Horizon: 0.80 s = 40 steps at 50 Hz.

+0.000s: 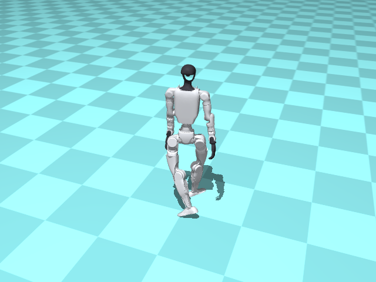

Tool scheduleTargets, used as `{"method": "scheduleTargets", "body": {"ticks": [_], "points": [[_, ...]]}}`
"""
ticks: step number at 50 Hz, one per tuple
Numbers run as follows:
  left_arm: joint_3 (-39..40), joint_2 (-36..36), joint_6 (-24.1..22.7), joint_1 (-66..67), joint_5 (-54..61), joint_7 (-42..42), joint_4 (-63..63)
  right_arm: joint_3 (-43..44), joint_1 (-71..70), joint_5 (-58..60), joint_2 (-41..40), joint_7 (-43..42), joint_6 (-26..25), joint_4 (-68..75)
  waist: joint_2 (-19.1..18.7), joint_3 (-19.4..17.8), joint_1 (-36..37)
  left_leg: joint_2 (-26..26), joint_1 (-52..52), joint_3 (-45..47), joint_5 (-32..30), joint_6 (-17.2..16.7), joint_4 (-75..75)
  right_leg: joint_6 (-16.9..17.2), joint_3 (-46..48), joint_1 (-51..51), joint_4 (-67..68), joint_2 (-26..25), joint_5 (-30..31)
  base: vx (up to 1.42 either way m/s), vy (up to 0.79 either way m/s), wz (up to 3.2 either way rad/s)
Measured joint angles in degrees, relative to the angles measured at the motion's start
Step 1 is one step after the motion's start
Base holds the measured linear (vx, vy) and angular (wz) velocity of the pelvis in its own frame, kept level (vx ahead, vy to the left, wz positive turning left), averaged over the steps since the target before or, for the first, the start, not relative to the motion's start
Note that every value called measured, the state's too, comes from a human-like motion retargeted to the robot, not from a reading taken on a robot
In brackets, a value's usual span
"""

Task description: Upper body actions

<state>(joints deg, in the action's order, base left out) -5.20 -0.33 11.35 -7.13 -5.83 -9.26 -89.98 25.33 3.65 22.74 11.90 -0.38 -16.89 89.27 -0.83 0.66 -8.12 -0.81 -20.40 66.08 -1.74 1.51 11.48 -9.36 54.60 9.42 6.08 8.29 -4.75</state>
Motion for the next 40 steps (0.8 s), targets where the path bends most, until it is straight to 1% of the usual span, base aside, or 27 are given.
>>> {"method": "scheduleTargets", "body": {"ticks": [2, 3, 4, 5, 7, 8, 10, 13, 15, 18, 20, 22, 23, 24, 25, 26, 27, 28, 29, 30, 32, 35, 38, 40], "points": [[-0.23, 0.17, 0.22, 0.22, -0.46, -1.13, 0.95, 0.06, 0.78, 0.79, -1.19, 0.27, 0.10, 1.23, 4.87, -0.71, 4.89, 0.53, -0.65, -2.87, -5.04, 6.77, 8.42, 0.55, -6.22, -1.00, 0.89, 3.68, 0.19, 0.64, -0.14, -2.80], [-0.29, 0.11, -0.20, 0.67, -0.23, -1.64, 1.68, -0.24, 1.12, 1.54, -1.90, 0.38, 0.18, 1.25, 6.80, -1.24, 7.39, 0.12, 0.21, -5.68, -6.75, 8.68, 13.65, 0.69, -8.72, -1.55, 1.00, 4.95, 0.31, 0.66, -0.11, -2.83], [-0.43, 0.04, -0.88, 1.10, 0.45, -1.88, 2.44, -0.67, 1.13, 2.71, -2.71, 0.50, 0.17, 0.89, 7.80, -1.93, 9.28, -0.73, 2.17, -10.06, -6.92, 7.83, 18.64, 0.67, -10.98, -2.15, 0.77, 5.09, 0.45, 0.55, -0.07, -2.71], [-0.63, -0.04, -1.68, 1.54, 1.36, -1.99, 3.23, -1.14, 0.97, 4.09, -3.57, 0.63, 0.10, 0.34, 8.34, -2.70, 10.86, -1.80, 4.70, -15.21, -6.32, 5.59, 23.50, 0.56, -13.12, -2.78, 0.37, 4.67, 0.59, 0.36, -0.04, -2.51], [0.00, -0.42, -3.08, 1.15, 2.99, -1.69, 4.14, -2.25, -0.67, 7.99, -4.76, 1.36, 0.26, -1.78, 7.75, -4.83, 12.15, -2.53, 11.76, -25.01, -4.98, 2.19, 31.82, 0.30, -17.24, -4.06, -1.04, 2.61, 1.18, 0.27, -0.04, -2.22], [0.45, -0.59, -3.49, 0.86, 3.52, -1.47, 4.24, -3.06, -1.46, 9.95, -5.13, 1.94, 0.62, -3.00, 7.59, -5.66, 12.00, -2.99, 14.07, -27.59, -4.12, 2.14, 34.59, 0.31, -19.01, -4.52, -1.37, 2.25, 1.52, 0.29, 0.00, -1.83], [1.24, -0.88, -3.46, 0.42, 4.01, -0.59, 3.86, -5.12, -2.79, 13.42, -5.50, 3.07, 1.49, -5.25, 7.04, -6.29, 10.63, -4.49, 17.27, -30.82, -2.06, 3.18, 37.05, 0.37, -21.93, -4.98, -1.83, 1.58, 2.77, 0.30, 0.07, -1.49], [2.43, -1.24, -2.25, 0.67, 4.24, 1.70, 2.73, -8.52, -4.17, 16.44, -5.60, 3.71, 1.95, -7.63, 6.01, -6.02, 8.43, -5.87, 21.07, -33.73, 0.74, 4.65, 36.08, 0.92, -26.98, -5.17, -1.92, 0.55, 4.96, 0.41, 0.07, -1.43], [3.02, -1.62, -1.99, 0.95, 4.99, 2.06, 1.93, -9.46, -4.99, 17.52, -5.68, 4.21, 1.91, -8.89, 4.84, -5.97, 7.92, -4.98, 23.96, -37.18, 2.60, 3.97, 34.05, 0.96, -30.56, -5.13, -1.67, -0.74, 5.81, 0.33, 0.09, -1.55], [3.92, -2.04, -2.19, 1.48, 6.37, 1.19, 1.11, -9.54, -5.63, 16.96, -6.14, 4.91, 2.14, -10.54, 3.25, -6.33, 7.84, -1.56, 26.56, -43.05, 4.85, 0.19, 26.83, 0.80, -33.85, -5.61, -1.65, -2.45, 6.83, 0.24, 0.10, -1.61], [4.17, -2.13, -2.26, 1.53, 6.98, 0.92, 0.48, -9.23, -5.71, 15.76, -6.25, 5.38, 2.25, -11.39, 2.04, -6.32, 7.75, -0.96, 26.94, -43.57, 6.93, -1.05, 20.76, 0.70, -35.69, -5.95, -1.75, -3.79, 7.25, 0.27, 0.10, -1.49], [4.38, -2.08, -2.10, 1.71, 6.93, 0.79, 0.00, -8.86, -5.43, 14.32, -6.15, 5.45, 2.25, -11.75, -0.08, -5.94, 7.61, 0.07, 25.76, -43.39, 7.41, -2.56, 11.31, 0.36, -37.70, -6.24, -1.90, -6.47, 7.40, 0.27, 0.10, -1.46], [4.53, -2.02, -2.04, 1.86, 6.79, 0.68, -0.14, -8.79, -5.25, 13.62, -6.03, 5.39, 2.20, -11.74, -1.37, -6.01, 7.75, 0.75, 24.82, -43.58, 6.99, -3.86, 6.07, 0.14, -39.01, -6.66, -1.96, -8.25, 7.44, 0.26, 0.10, -1.52], [4.57, -1.93, -2.07, 2.20, 6.68, 0.52, -0.19, -8.76, -4.92, 13.10, -5.90, 5.30, 2.13, -11.66, -2.41, -6.11, 7.73, 1.69, 24.31, -44.51, 5.43, -4.17, 1.68, -0.01, -40.38, -7.28, -2.07, -9.78, 7.43, 0.26, 0.09, -1.49], [4.55, -1.83, -2.15, 2.63, 6.56, 0.33, -0.18, -8.75, -4.52, 12.67, -5.76, 5.19, 2.04, -11.54, -3.32, -6.21, 7.63, 2.74, 24.00, -45.82, 3.30, -4.00, -2.28, -0.15, -41.79, -8.02, -2.20, -11.19, 7.40, 0.28, 0.08, -0.85], [4.61, -1.86, -2.18, 3.07, 6.28, 0.35, -0.19, -8.44, -4.35, 12.82, -5.23, 5.29, 1.89, -10.97, -3.78, -5.62, 5.74, 5.40, 22.94, -50.33, 3.63, -2.03, -4.00, 0.05, -41.49, -8.42, -2.29, -11.38, 7.23, 0.31, 0.08, -0.31], [4.76, -1.92, -2.13, 3.45, 5.99, 0.50, -0.27, -8.16, -4.19, 13.12, -4.74, 5.42, 1.61, -10.42, -4.27, -4.87, 3.86, 6.02, 22.19, -51.44, 3.96, -1.29, -4.88, 0.26, -41.18, -8.58, -2.33, -11.55, 7.06, 0.32, 0.09, 0.14], [5.10, -2.03, -1.95, 3.69, 5.71, 0.91, -0.47, -7.95, -4.09, 13.74, -4.32, 5.60, 1.08, -9.92, -4.85, -3.80, 2.00, 2.55, 22.07, -45.72, 4.31, -3.00, -4.08, 0.49, -40.85, -8.25, -2.29, -11.68, 6.90, 0.25, 0.11, -0.26], [5.35, -2.10, -1.70, 3.61, 5.48, 1.12, -0.68, -7.65, -3.87, 13.68, -4.27, 5.33, 0.59, -9.79, -5.12, -3.13, 1.57, 2.00, 22.15, -44.43, 4.20, -3.43, -4.30, 0.64, -41.72, -7.93, -2.35, -11.88, 6.97, 0.16, 0.11, -0.78], [5.55, -2.16, -1.41, 3.38, 5.27, 1.24, -0.89, -7.32, -3.57, 13.28, -4.40, 4.83, 0.13, -9.84, -5.23, -2.66, 1.85, 2.91, 22.34, -45.34, 3.86, -3.22, -5.04, 0.73, -43.19, -7.61, -2.45, -12.11, 7.14, 0.02, 0.10, -0.67], [5.12, -1.83, -1.09, 1.98, 4.80, 1.08, -0.13, -5.61, -3.66, 10.43, -4.26, 3.62, 0.74, -9.42, -4.96, -3.75, 0.35, 3.31, 21.29, -45.86, 4.51, -3.24, -4.68, 1.05, -41.92, -8.37, -2.93, -11.53, 7.21, -0.06, 0.11, -0.13], [3.73, -1.43, -1.70, 1.13, 3.79, 0.99, 1.77, -4.44, -2.58, 6.49, -3.35, 3.95, 1.28, -8.41, -4.01, -3.83, 1.92, 3.54, 20.96, -44.05, 4.93, -3.21, -3.89, 1.37, -43.02, -9.16, -3.60, -10.88, 7.41, 0.04, 0.11, -0.39], [2.50, -1.88, -1.85, 1.24, 3.11, 0.52, 2.69, -3.03, -1.36, 6.72, -2.80, 3.79, 0.13, -7.35, -4.08, -2.42, 3.43, 3.90, 21.07, -43.87, 5.30, -2.75, -3.71, 1.91, -43.07, -9.06, -3.88, -10.71, 7.32, 0.06, 0.13, -0.11], [2.25, -2.24, -2.32, 1.22, 3.36, 0.74, 3.18, -3.15, -1.35, 6.96, -2.44, 3.22, -0.35, -6.78, -3.82, -2.50, 4.36, 3.95, 21.25, -43.67, 5.48, -2.74, -3.42, 2.16, -43.18, -9.25, -4.00, -10.52, 7.21, -0.08, 0.12, -0.06]]}}
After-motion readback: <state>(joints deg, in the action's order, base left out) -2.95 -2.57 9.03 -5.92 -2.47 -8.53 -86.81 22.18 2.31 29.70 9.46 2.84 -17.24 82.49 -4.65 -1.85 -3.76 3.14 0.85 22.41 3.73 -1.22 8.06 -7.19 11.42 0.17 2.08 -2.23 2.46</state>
